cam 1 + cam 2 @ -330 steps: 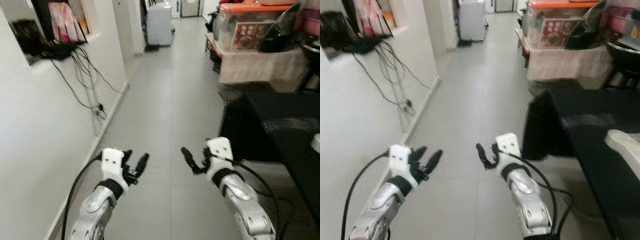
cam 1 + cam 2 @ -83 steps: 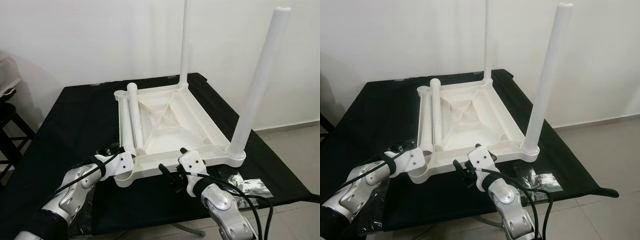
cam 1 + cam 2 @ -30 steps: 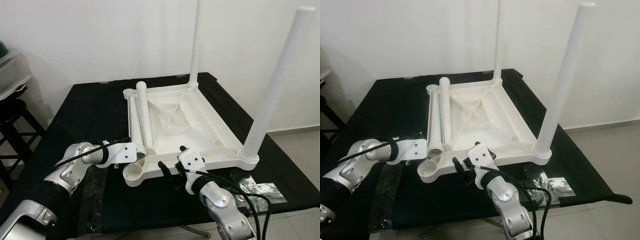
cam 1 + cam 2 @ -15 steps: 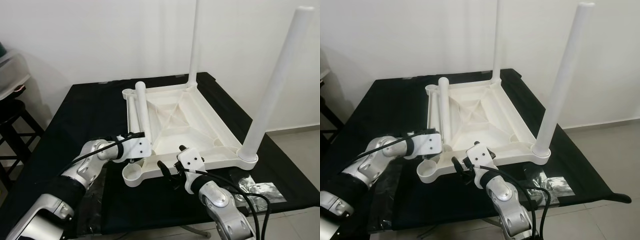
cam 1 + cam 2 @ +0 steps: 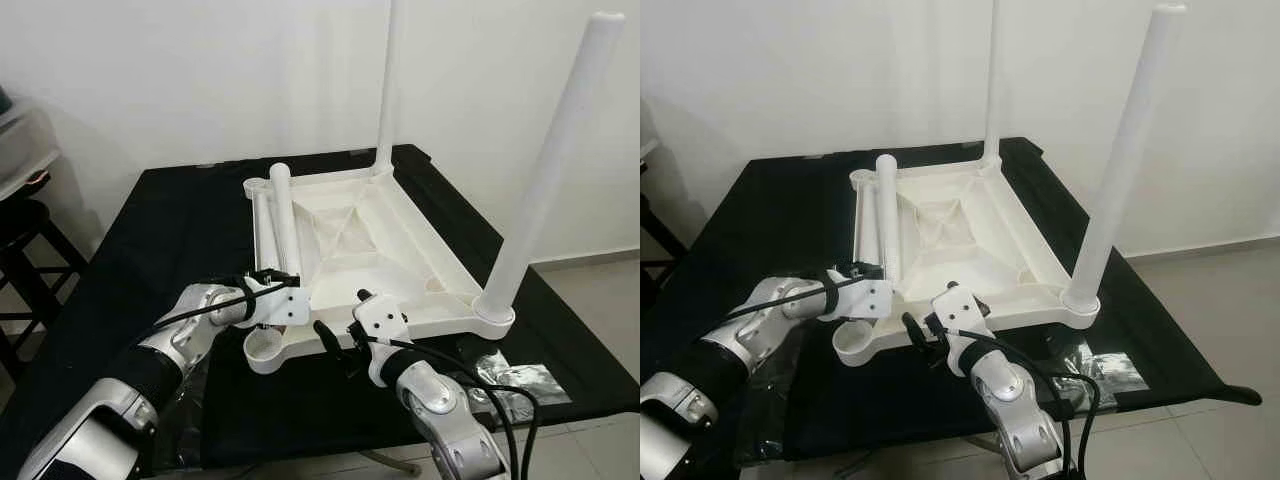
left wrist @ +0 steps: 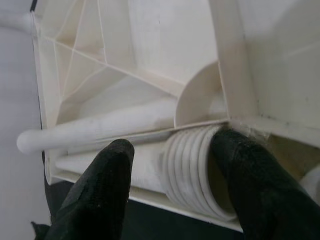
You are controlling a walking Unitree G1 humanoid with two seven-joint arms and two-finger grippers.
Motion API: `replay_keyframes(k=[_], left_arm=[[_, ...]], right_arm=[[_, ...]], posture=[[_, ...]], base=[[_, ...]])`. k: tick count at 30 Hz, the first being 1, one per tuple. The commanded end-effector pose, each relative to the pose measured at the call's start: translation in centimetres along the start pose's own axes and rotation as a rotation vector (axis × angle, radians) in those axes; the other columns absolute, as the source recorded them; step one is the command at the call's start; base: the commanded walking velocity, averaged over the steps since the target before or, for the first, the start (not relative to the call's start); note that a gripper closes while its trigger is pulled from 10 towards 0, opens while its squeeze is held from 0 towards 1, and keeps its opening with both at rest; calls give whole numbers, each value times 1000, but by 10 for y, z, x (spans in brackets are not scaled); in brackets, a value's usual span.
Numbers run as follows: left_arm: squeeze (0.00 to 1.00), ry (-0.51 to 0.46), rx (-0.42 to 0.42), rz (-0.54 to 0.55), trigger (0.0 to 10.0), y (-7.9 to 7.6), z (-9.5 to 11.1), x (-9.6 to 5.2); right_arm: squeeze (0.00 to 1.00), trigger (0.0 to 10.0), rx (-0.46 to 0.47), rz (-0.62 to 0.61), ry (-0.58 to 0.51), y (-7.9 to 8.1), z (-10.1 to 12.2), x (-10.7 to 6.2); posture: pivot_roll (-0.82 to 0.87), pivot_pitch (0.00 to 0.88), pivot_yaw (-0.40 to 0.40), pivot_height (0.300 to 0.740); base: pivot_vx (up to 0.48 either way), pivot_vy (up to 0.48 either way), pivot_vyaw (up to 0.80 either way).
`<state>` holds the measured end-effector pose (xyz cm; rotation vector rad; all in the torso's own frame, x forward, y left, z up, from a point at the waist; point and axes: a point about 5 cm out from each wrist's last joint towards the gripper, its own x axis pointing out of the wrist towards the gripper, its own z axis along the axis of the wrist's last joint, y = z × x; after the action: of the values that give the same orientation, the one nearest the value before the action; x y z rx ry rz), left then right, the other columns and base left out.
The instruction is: Building children table
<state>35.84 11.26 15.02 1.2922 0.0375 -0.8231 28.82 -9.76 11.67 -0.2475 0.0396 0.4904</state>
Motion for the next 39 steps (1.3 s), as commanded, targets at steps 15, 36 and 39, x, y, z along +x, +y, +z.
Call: replay_keyframes(k=[15, 36, 39], left_arm=[[0, 98, -44, 148, 10000, 6, -17, 3], [0, 156, -266, 428, 0, 0, -18, 12], [0, 167, -284, 466, 0, 2, -21, 10]], right_arm=[[0, 10000, 22, -5, 9, 0, 0, 1], [0, 10000, 23, -5, 7, 2, 0, 2], [0, 10000, 22, -6, 7, 1, 1, 2]], posture=[[-163, 0, 34, 740], [-159, 0, 34, 740], [-160, 0, 33, 740]], base=[[0, 0, 0], [0, 0, 0], [0, 0, 0]])
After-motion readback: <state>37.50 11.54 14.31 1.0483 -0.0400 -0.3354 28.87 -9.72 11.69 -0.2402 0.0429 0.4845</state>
